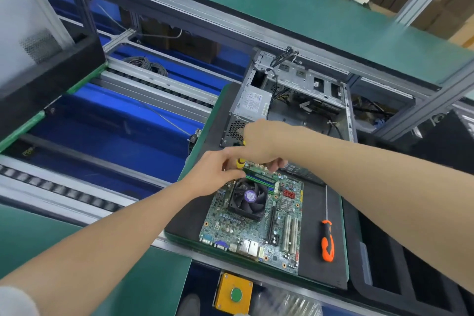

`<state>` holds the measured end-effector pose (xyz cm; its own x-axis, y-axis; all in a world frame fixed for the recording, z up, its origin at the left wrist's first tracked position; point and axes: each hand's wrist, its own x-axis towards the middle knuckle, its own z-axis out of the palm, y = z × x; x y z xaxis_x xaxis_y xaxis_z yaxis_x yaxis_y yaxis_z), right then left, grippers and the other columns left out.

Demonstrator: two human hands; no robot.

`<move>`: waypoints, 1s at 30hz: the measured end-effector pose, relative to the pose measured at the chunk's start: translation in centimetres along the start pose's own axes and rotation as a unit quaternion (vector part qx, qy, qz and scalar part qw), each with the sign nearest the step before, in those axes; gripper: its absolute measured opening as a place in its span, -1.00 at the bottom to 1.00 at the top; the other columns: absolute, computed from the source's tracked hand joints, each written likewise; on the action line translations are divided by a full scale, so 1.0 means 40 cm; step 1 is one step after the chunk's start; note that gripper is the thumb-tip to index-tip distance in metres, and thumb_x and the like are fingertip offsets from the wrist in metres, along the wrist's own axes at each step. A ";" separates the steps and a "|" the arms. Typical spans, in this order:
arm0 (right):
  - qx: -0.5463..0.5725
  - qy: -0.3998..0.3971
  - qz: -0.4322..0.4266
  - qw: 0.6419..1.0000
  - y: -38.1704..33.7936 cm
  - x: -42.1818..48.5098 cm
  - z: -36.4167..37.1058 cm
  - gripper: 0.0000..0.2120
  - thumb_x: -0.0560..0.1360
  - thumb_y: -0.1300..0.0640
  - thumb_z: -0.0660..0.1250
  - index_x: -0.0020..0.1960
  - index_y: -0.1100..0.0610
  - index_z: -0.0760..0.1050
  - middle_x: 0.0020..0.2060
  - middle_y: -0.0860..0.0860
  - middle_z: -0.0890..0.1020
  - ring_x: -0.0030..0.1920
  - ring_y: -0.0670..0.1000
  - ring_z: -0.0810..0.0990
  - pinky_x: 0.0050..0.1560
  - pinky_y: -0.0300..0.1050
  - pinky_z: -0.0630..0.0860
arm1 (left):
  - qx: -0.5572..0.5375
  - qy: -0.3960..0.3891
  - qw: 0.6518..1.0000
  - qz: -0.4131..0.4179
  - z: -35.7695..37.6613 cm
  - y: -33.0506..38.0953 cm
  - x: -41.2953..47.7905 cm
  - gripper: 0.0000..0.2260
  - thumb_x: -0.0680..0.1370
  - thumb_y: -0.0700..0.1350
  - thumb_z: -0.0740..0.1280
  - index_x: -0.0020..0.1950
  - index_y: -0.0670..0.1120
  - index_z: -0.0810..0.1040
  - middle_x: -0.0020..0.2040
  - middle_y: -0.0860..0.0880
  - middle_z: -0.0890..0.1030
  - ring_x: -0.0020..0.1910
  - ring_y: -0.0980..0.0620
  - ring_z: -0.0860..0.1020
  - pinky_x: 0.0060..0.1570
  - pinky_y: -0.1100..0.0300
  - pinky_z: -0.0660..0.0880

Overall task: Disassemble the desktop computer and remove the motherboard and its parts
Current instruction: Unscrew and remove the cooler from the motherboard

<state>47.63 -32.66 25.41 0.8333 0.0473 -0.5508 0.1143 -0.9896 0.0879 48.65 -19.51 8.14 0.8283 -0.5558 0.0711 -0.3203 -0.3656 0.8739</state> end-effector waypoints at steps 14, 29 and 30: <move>-0.053 -0.065 -0.072 0.994 -0.019 0.024 -0.009 -0.60 0.62 -0.08 0.24 -0.19 0.13 0.68 -0.44 -0.07 0.68 -0.36 -0.02 0.69 -0.25 -0.17 0.61 | -0.069 -0.126 0.990 0.005 -0.055 0.019 0.025 -0.79 0.53 -0.18 0.53 0.02 0.14 0.75 -0.08 0.15 0.75 -0.03 0.21 0.71 0.05 0.37 0.56; -0.109 0.045 -0.124 0.985 0.030 0.011 0.005 -0.52 0.52 -0.35 0.26 -0.03 0.07 0.58 -0.25 -0.07 0.64 -0.30 -0.04 0.65 -0.39 -0.14 0.46 | 0.014 0.004 1.000 -0.017 -0.001 0.026 0.021 -0.78 0.42 0.04 0.61 -0.23 0.07 0.59 -0.32 0.05 0.62 -0.37 0.16 0.47 -0.31 0.19 0.41; -0.048 0.029 -0.048 0.997 0.015 0.012 0.009 -0.44 0.55 -0.35 0.19 -0.11 0.16 0.58 -0.33 0.04 0.67 -0.44 0.01 0.67 -0.43 -0.14 0.50 | -0.004 -0.004 1.000 -0.024 -0.004 0.024 0.025 -0.81 0.42 0.02 0.62 -0.18 0.05 0.64 -0.32 0.05 0.63 -0.36 0.18 0.50 -0.28 0.17 0.46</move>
<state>47.92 -33.26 24.89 0.8461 0.1515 -0.5110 0.2439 -0.9626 0.1184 49.24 -20.30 9.14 0.8385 -0.5442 0.0258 -0.2778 -0.3862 0.8796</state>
